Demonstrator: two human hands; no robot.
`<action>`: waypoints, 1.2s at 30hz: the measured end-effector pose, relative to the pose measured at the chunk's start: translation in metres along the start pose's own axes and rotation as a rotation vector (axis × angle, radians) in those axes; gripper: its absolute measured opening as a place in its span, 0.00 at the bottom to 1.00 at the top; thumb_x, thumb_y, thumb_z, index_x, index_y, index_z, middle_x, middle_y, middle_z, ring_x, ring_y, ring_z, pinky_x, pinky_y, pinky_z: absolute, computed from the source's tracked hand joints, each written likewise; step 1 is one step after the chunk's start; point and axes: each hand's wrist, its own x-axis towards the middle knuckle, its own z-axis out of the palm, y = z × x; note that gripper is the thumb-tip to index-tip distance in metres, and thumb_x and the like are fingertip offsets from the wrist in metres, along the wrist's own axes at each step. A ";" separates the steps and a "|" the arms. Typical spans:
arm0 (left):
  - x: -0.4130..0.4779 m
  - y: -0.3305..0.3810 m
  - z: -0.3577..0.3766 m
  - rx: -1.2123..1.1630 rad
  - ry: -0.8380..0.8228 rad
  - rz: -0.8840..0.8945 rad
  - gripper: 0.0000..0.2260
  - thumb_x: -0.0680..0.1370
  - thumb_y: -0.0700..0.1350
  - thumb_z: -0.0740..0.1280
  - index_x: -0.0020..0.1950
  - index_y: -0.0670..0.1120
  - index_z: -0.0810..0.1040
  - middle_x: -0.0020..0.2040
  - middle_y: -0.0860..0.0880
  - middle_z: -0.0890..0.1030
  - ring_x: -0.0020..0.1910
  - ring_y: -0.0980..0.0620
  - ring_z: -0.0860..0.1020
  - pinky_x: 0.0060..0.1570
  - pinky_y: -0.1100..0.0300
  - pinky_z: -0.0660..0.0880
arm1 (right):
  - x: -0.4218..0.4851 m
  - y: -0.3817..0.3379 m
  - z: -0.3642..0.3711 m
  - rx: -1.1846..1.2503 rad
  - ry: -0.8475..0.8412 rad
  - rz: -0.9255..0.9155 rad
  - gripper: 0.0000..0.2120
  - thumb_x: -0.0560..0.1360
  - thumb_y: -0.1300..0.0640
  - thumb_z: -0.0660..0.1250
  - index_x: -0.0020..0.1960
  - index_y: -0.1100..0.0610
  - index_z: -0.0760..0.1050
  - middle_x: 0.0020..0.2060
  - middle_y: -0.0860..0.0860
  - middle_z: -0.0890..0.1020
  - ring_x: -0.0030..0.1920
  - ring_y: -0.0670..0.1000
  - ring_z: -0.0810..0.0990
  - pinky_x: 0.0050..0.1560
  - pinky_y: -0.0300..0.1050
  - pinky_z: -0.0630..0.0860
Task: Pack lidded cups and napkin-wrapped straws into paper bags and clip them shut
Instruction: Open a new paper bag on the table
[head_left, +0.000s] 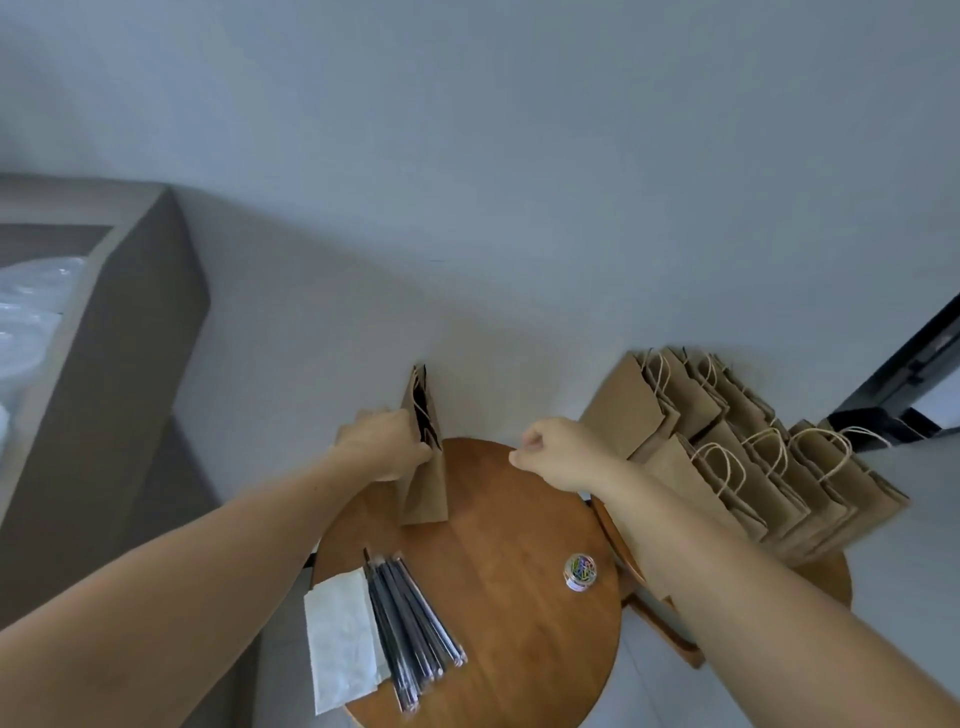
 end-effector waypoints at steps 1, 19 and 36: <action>0.005 -0.003 0.007 -0.008 0.001 -0.017 0.24 0.76 0.60 0.60 0.66 0.47 0.73 0.62 0.45 0.75 0.60 0.42 0.73 0.54 0.49 0.72 | 0.012 0.000 0.006 0.001 -0.016 -0.007 0.22 0.78 0.45 0.65 0.62 0.61 0.76 0.58 0.57 0.80 0.57 0.56 0.79 0.60 0.55 0.75; 0.022 0.000 0.077 -0.261 0.006 -0.428 0.15 0.76 0.54 0.61 0.56 0.45 0.74 0.54 0.46 0.75 0.52 0.46 0.73 0.46 0.53 0.71 | 0.224 0.002 0.124 -0.013 -0.230 -0.249 0.19 0.79 0.45 0.63 0.35 0.56 0.71 0.33 0.51 0.77 0.34 0.51 0.77 0.30 0.42 0.68; 0.024 0.037 0.136 -0.291 -0.213 -0.139 0.24 0.76 0.61 0.61 0.63 0.46 0.75 0.56 0.46 0.79 0.52 0.47 0.78 0.52 0.49 0.77 | 0.087 0.111 0.114 -0.275 -0.194 -0.076 0.12 0.73 0.52 0.59 0.32 0.51 0.62 0.28 0.47 0.71 0.28 0.48 0.69 0.26 0.42 0.59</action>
